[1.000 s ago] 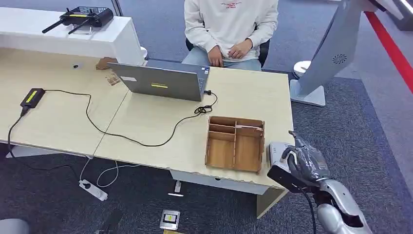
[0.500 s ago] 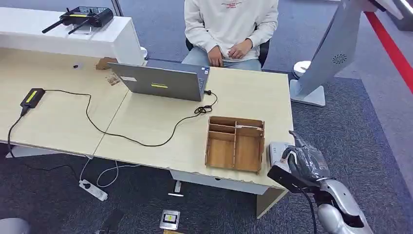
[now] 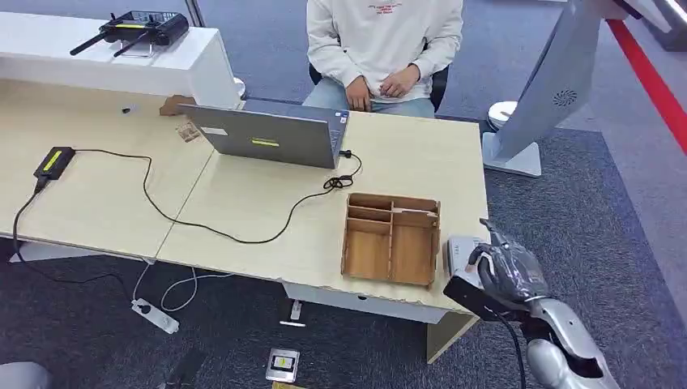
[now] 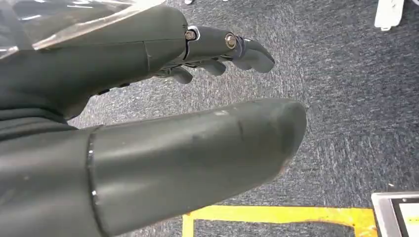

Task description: Pass the card to the sensor for recognition and then transmit it.

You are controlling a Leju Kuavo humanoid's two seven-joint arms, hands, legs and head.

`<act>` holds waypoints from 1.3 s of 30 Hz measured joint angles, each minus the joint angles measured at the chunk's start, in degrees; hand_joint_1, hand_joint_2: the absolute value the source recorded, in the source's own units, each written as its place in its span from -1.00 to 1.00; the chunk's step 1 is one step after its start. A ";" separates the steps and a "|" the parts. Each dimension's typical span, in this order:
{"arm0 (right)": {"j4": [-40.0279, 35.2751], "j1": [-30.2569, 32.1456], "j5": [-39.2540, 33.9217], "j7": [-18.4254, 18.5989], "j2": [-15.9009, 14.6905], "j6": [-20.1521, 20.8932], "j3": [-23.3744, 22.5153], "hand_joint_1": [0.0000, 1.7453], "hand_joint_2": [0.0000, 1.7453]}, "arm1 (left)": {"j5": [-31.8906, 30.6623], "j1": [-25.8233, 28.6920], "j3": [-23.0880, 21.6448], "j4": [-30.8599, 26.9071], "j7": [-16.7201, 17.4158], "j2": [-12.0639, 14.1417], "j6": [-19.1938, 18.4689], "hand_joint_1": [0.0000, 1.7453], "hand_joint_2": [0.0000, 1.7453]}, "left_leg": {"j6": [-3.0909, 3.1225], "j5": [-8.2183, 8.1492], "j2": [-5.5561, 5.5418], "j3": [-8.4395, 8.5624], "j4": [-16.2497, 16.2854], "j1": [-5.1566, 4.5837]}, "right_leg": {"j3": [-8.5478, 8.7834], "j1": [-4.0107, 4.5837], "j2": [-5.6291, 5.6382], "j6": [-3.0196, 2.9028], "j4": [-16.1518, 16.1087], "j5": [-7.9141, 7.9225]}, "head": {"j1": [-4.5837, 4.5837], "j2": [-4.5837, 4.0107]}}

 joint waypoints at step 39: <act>1.64 0.12 -0.96 -0.11 -0.04 -0.85 -0.02 1.00 1.00 | -1.44 0.00 -0.02 0.00 0.85 0.02 -0.59 -1.00 -1.00 | 0.00 0.00 0.00 0.01 0.00 0.00 | 0.00 0.00 0.00 0.00 0.00 0.00 | 0.00 0.00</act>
